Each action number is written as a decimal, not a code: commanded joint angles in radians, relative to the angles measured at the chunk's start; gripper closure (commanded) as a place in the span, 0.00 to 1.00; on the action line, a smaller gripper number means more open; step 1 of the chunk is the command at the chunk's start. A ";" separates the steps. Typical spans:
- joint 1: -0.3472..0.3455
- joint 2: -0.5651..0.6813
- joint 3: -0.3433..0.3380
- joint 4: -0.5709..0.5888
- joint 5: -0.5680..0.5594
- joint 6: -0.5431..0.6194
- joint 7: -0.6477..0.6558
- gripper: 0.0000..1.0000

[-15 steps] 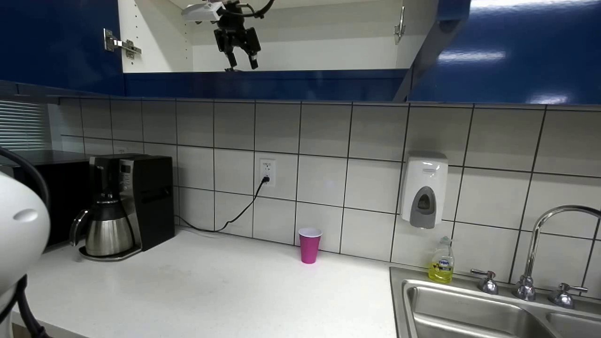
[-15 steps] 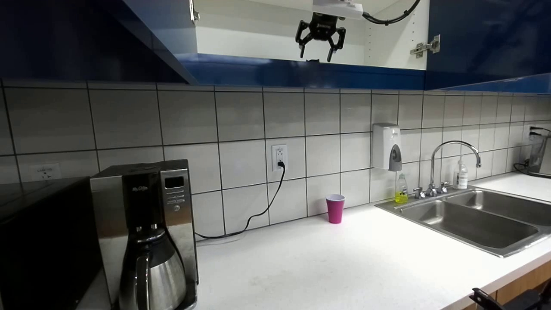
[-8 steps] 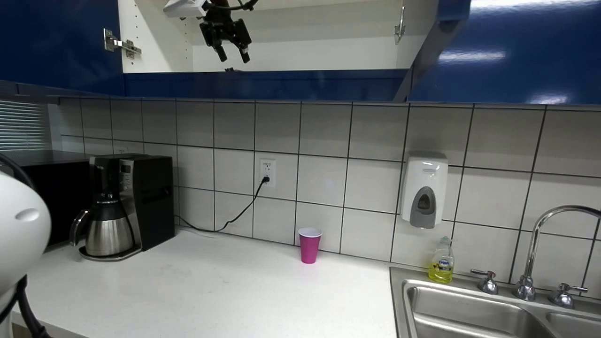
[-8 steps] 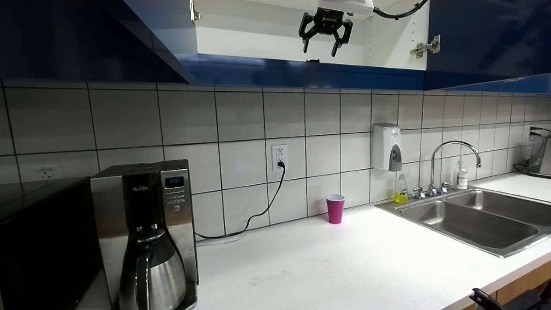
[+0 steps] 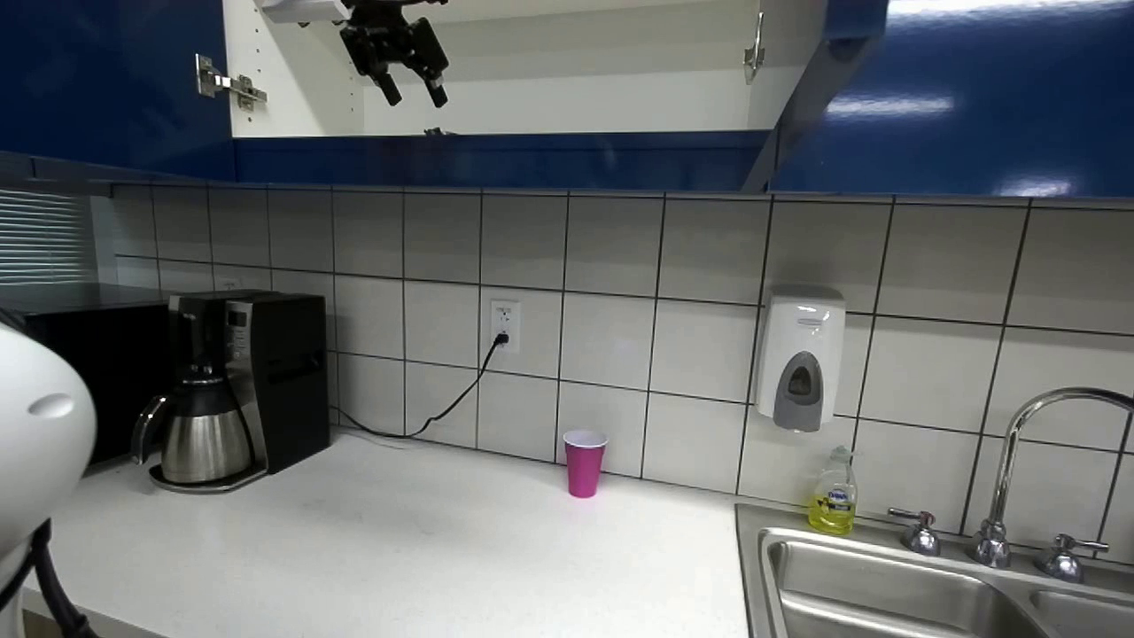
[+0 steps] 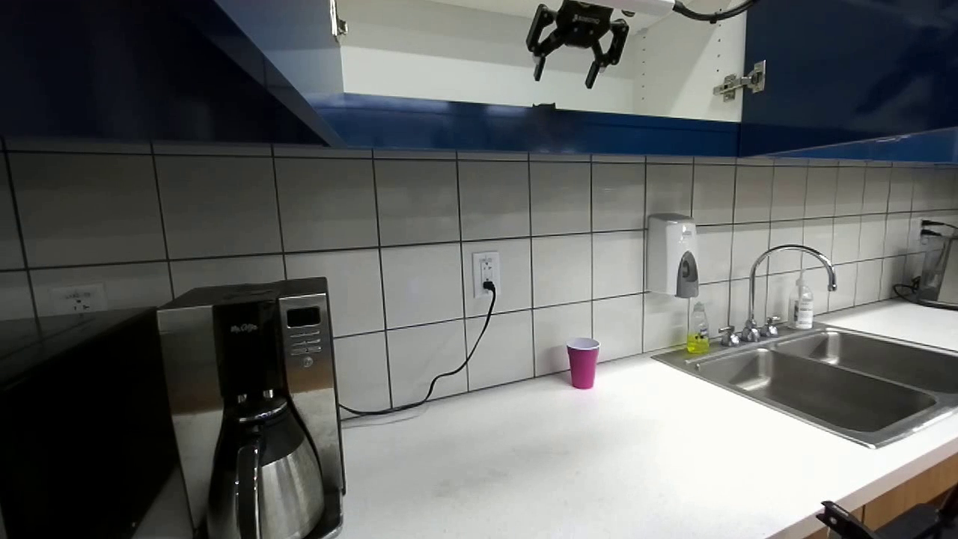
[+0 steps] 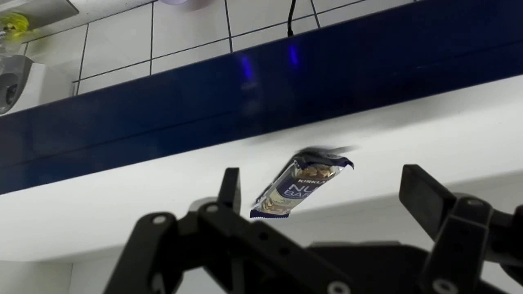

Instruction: Put the chocolate bar inside the cabinet

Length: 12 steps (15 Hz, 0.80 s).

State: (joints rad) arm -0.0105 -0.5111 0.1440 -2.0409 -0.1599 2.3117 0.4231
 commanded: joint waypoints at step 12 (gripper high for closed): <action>0.013 -0.377 -0.013 -0.421 0.048 0.046 -0.128 0.00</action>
State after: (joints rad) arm -0.0099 -0.8299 0.1557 -2.3725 -0.1430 2.3433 0.3609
